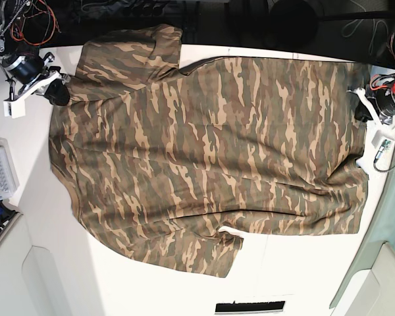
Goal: Layout the t-shirt on the table in an organized manner, then fold the t-shirt properly
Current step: 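Release the t-shirt and lift both grippers away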
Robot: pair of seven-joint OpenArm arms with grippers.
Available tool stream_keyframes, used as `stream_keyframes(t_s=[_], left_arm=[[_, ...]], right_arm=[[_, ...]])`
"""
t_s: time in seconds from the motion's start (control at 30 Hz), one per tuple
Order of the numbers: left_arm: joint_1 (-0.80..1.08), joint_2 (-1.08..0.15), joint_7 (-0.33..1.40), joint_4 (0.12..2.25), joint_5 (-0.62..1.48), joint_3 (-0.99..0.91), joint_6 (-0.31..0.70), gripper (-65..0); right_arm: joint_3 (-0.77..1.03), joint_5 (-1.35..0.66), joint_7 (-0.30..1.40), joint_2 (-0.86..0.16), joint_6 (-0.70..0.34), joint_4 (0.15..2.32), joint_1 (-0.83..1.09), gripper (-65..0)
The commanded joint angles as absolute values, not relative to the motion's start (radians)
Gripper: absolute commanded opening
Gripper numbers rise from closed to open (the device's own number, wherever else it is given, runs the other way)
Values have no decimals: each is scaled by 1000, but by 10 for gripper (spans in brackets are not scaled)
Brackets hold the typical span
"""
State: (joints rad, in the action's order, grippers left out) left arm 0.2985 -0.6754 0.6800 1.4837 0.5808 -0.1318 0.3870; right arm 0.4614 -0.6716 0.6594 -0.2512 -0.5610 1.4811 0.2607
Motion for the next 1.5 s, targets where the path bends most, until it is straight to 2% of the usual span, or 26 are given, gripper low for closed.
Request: stream_keyframes(t_s=[0.0,0.3,0.6,0.8,0.97,1.1,1.17,1.3,1.47], left_arm=[[299,-687,652,1499,592,-141,407,-584],[290,-553,581,1372,500,-138,408,-585],[95,-509,591,1121,451,-114,405,-584],[-53,-501,611,1035,451,-68,405,-584],[-89,-502,662,1041,452,-26,405,-583],[-60,-527,678,1126,474,-28,424,-507],[-20,-563,677,1202,504,-32,423,-496],[72,-633,678,1352,553,-90,391,-491],[158,-662,698,1430,593,-216,378,-430]], right_arm=[[461,-686,641,-263,-574,1494,253,-650],[324,-511,567,-263,-571,1395,208,-650],[315,-418,514,-274,-561,1146,12,-650],[315,-399,509,-274,-560,1073,-113,-650],[315,-425,529,-275,-557,1084,-130,-650],[347,-498,562,-281,-558,1138,-109,-650],[390,-517,564,-284,-557,1209,-68,-650],[468,-567,639,-289,-559,1345,3,-650],[485,-658,691,-313,-561,1401,84,-650]])
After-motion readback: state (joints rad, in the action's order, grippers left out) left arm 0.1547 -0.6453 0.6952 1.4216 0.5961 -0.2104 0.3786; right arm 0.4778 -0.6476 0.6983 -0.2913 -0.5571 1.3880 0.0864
